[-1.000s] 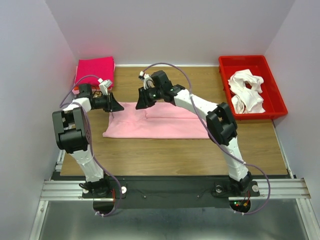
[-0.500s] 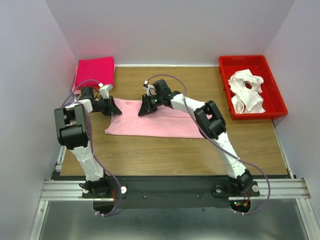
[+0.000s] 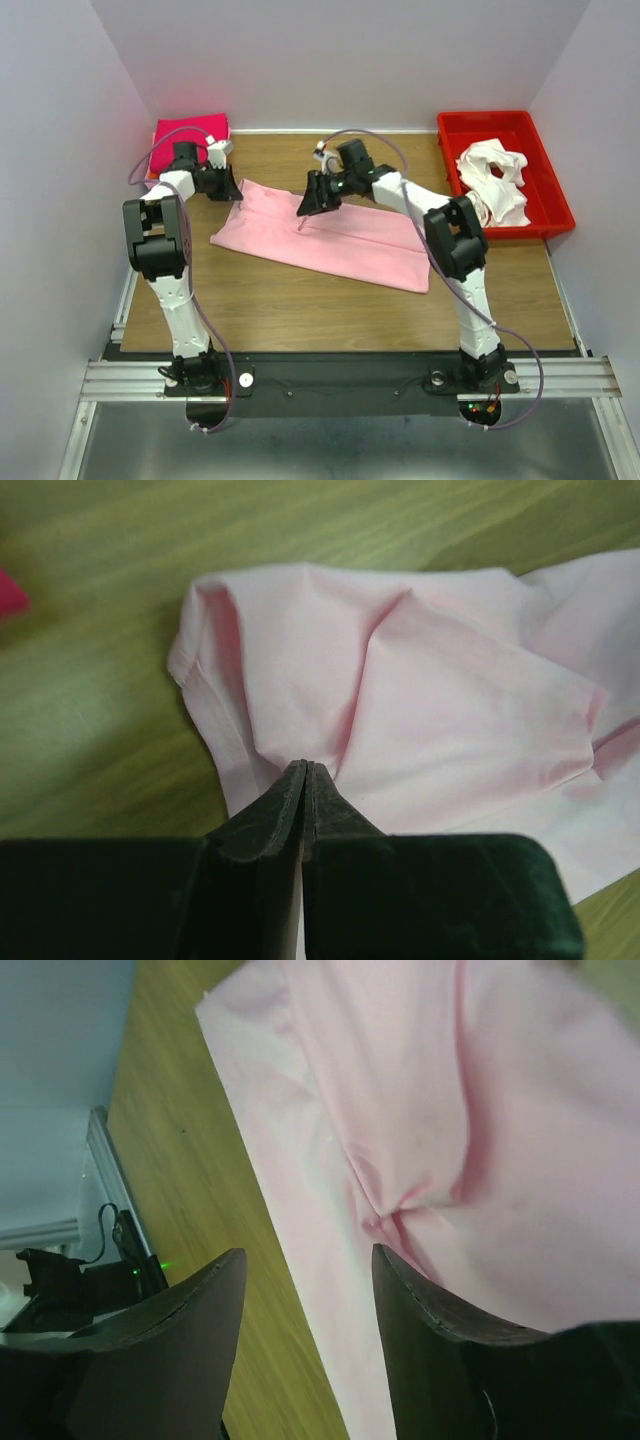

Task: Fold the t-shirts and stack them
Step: Fold the tshirt

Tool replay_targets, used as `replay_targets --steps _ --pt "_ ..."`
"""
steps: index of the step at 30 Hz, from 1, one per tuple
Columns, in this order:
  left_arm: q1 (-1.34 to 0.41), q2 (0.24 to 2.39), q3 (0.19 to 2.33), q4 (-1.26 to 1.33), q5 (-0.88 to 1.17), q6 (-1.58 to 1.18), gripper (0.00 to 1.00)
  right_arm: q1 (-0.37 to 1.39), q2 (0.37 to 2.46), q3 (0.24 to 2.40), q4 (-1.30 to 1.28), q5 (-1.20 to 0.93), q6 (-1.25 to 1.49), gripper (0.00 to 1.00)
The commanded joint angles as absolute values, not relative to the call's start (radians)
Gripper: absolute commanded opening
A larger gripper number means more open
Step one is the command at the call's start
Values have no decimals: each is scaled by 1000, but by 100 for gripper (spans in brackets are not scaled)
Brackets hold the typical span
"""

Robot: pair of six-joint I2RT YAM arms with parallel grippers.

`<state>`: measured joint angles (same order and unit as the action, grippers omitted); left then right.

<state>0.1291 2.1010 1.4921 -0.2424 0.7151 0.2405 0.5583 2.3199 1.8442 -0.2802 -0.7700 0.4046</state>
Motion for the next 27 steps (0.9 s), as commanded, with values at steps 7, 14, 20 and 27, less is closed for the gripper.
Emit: replay_targets --steps 7,14,20,27 --pt "65 1815 1429 -336 592 256 16 382 1965 1581 -590 -257 -148 49" --pt "-57 1689 1189 -285 393 135 2 379 1956 1483 -609 -42 -216 38" --pt "-117 1744 1170 -291 272 126 0 379 1980 1392 -635 -23 -239 34" --pt "-140 2006 1412 -353 216 182 0 397 1967 1261 -690 -167 -196 29"
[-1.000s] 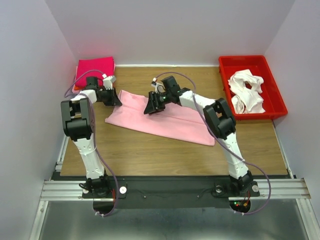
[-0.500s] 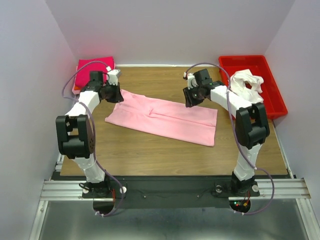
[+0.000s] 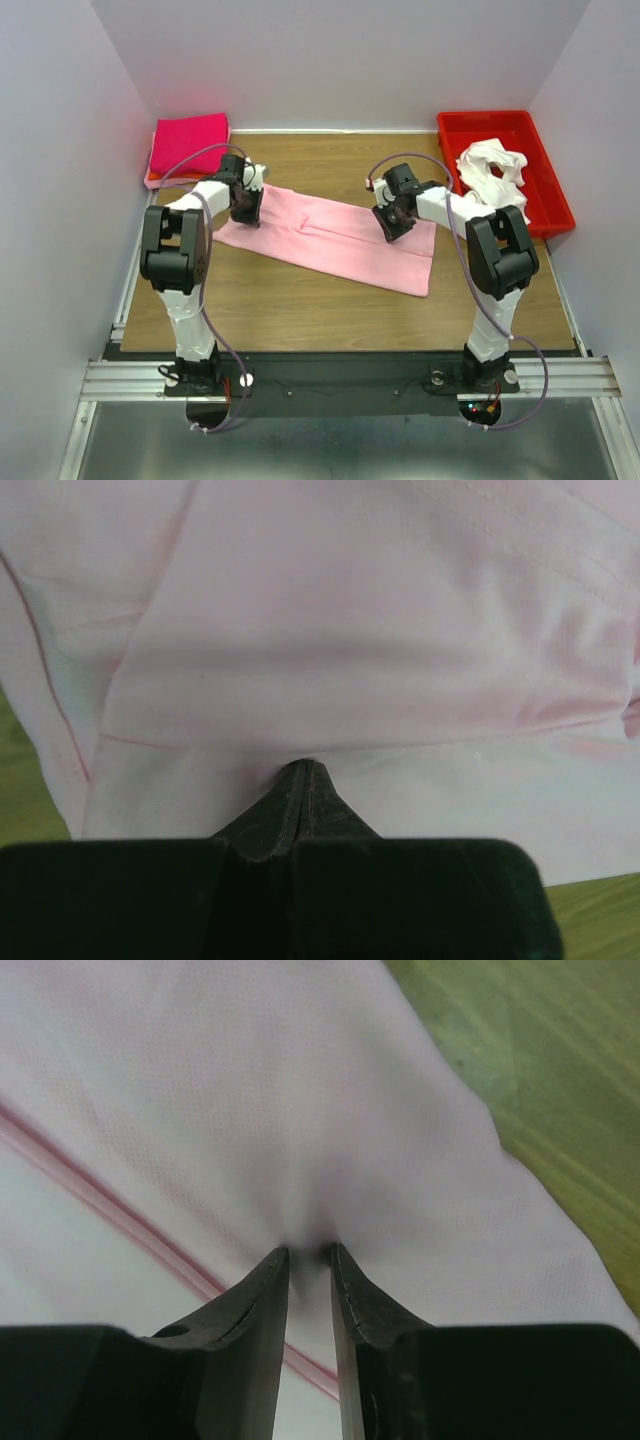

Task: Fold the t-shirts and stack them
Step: Fold the tshirt

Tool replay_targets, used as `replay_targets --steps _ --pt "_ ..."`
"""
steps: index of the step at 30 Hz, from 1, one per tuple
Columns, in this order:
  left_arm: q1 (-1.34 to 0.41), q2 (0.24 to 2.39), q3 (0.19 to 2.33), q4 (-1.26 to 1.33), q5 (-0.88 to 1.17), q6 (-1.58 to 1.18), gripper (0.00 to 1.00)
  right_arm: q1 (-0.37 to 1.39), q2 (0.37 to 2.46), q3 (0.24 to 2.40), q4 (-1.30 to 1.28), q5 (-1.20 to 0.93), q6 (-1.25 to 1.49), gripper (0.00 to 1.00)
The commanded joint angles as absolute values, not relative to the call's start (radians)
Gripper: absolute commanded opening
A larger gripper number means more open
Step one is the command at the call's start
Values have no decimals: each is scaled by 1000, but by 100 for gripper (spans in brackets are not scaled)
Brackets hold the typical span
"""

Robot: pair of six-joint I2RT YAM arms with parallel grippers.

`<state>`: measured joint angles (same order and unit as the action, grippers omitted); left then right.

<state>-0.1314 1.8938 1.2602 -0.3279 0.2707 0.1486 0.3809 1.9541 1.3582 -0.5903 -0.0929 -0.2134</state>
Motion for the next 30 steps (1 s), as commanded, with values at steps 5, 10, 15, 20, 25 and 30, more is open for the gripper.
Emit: replay_targets --steps 5,10,15,20,25,30 --pt "-205 2289 1821 -466 222 242 0 550 1870 1178 -709 -443 -109 31" --pt "-253 2399 2211 -541 244 284 0 595 1772 1242 -715 -644 -58 40" --pt "-238 2245 2162 -474 305 249 2 563 1692 1266 -723 -533 -107 43" --pt "-239 2096 1919 -410 408 189 2 561 1752 1227 -698 -474 -160 39" --pt "-239 2049 1725 -397 466 173 2 561 1798 1252 -634 -456 -110 36" --pt "-241 2013 1574 -359 528 175 3 561 1789 1296 -560 -466 -51 37"
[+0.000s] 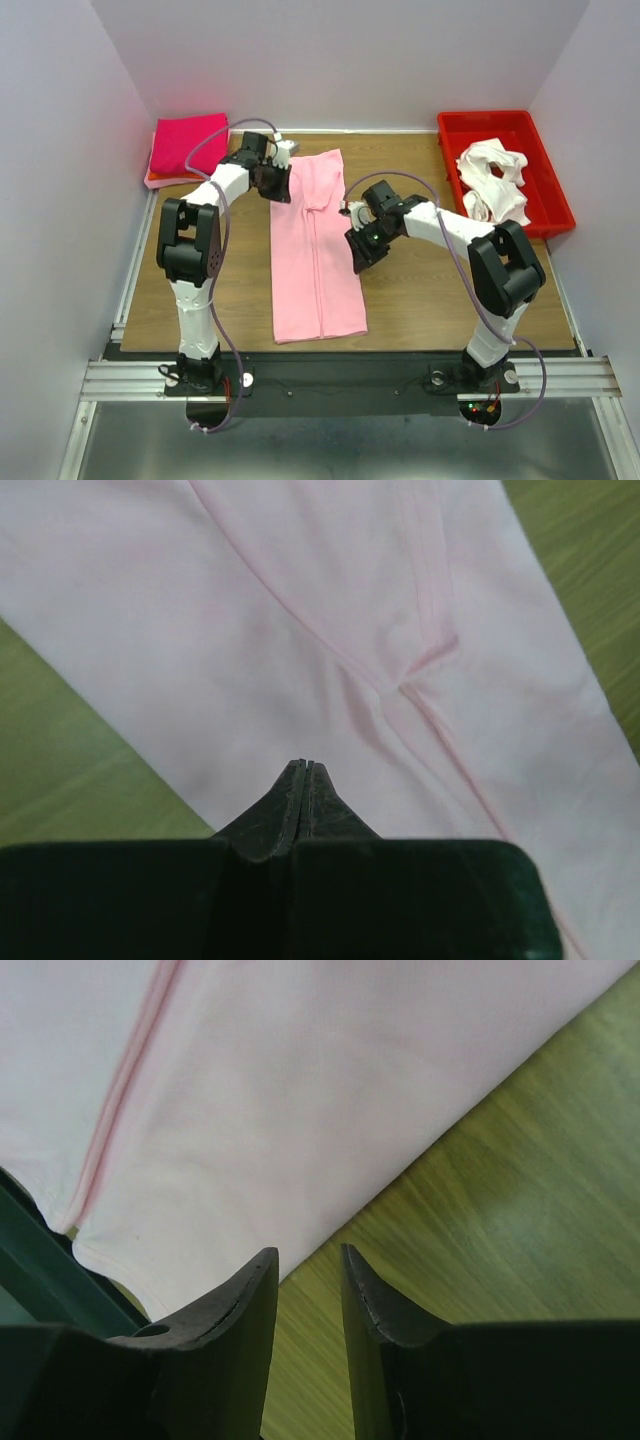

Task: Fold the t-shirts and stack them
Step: Fold the tshirt

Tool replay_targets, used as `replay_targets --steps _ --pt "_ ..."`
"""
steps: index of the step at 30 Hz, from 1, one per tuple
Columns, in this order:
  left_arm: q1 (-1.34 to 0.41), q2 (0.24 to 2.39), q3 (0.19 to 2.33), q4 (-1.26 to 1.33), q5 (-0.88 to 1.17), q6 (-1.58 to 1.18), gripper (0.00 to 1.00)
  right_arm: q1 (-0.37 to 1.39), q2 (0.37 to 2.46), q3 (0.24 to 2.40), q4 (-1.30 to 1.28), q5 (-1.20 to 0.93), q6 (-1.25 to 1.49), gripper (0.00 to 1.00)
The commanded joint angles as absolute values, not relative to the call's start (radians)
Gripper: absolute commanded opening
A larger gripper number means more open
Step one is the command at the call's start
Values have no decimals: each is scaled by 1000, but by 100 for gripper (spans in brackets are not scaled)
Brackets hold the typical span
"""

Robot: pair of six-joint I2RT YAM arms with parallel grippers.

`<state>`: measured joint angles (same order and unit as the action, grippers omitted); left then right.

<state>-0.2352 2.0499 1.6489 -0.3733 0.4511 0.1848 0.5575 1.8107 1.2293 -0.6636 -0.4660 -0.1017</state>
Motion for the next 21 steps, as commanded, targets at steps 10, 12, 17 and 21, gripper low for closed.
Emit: replay_targets --steps 10,12,17,21 --pt "-242 2074 1557 -357 537 169 7 522 1992 1534 -385 -437 118 38" --pt "-242 2107 1574 -350 526 166 7 488 2051 1584 -331 -425 175 38" --pt "-241 2169 1641 -336 512 158 6 456 2219 1667 -281 -416 222 38" --pt "-242 2221 1695 -339 511 167 6 430 2266 1686 -265 -370 239 37"
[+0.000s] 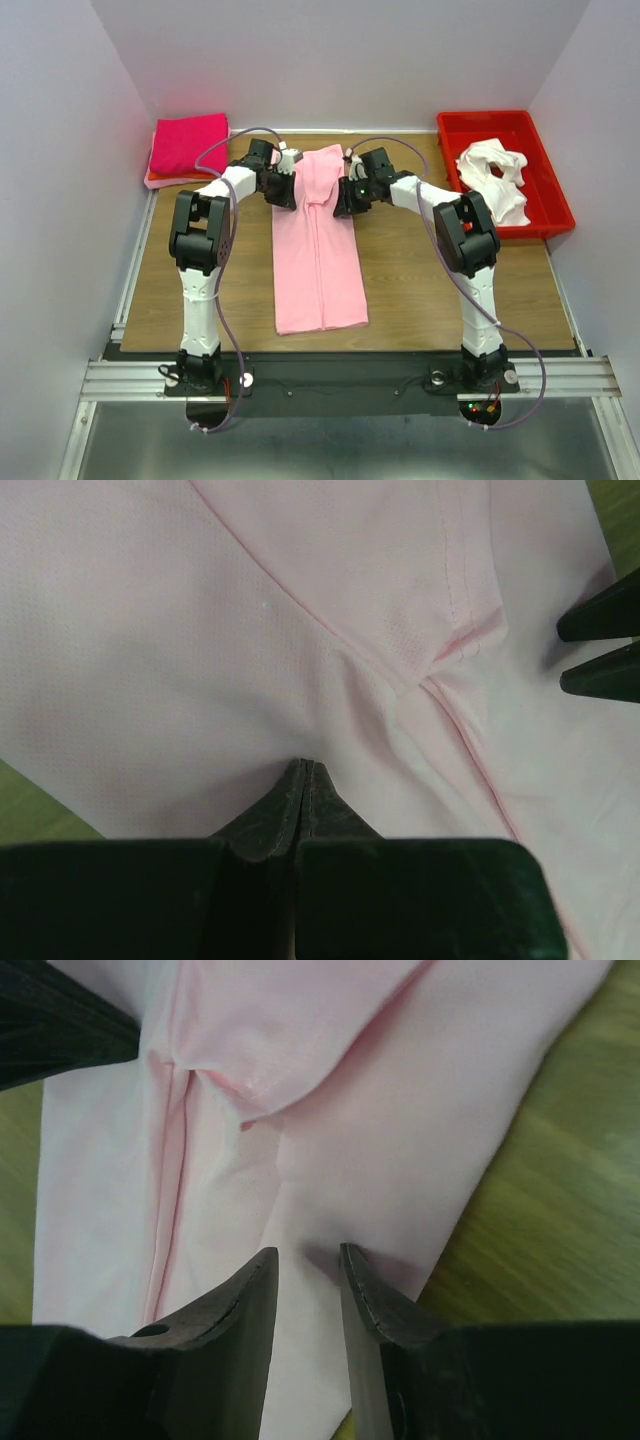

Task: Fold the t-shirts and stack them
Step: Fold the tshirt

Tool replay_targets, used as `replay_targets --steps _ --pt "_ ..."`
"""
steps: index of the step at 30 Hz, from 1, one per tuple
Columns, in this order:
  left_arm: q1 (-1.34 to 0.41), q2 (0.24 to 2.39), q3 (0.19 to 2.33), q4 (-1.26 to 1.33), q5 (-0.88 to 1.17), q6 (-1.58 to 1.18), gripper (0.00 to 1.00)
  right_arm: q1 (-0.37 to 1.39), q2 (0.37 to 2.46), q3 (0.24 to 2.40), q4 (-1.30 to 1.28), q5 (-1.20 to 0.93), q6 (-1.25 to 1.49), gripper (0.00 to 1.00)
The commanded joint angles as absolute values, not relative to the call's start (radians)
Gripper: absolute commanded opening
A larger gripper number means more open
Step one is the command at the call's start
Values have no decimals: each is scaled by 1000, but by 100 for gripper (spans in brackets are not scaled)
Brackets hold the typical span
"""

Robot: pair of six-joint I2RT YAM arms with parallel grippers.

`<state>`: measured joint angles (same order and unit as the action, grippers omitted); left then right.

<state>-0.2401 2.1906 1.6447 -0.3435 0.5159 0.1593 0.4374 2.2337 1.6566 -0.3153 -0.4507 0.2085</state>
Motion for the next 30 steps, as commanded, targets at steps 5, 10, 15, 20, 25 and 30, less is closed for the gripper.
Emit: replay_targets --steps 5,10,15,20,25,30 --pt "-242 2308 1810 -348 532 155 6 384 2295 1709 -252 -344 242 37" --pt "-242 2408 1963 -359 567 146 9 357 2333 1736 -255 -365 244 37" --pt "-242 2468 2048 -362 584 103 9 345 2362 1762 -253 -353 236 38" --pt "-242 2474 2063 -342 580 97 9 314 2378 1787 -255 -351 226 38" --pt "-242 2490 2126 -351 586 101 17 310 2359 1792 -255 -380 218 40" --pt "-236 2422 2184 -400 569 176 42 311 2249 1786 -259 -494 224 68"
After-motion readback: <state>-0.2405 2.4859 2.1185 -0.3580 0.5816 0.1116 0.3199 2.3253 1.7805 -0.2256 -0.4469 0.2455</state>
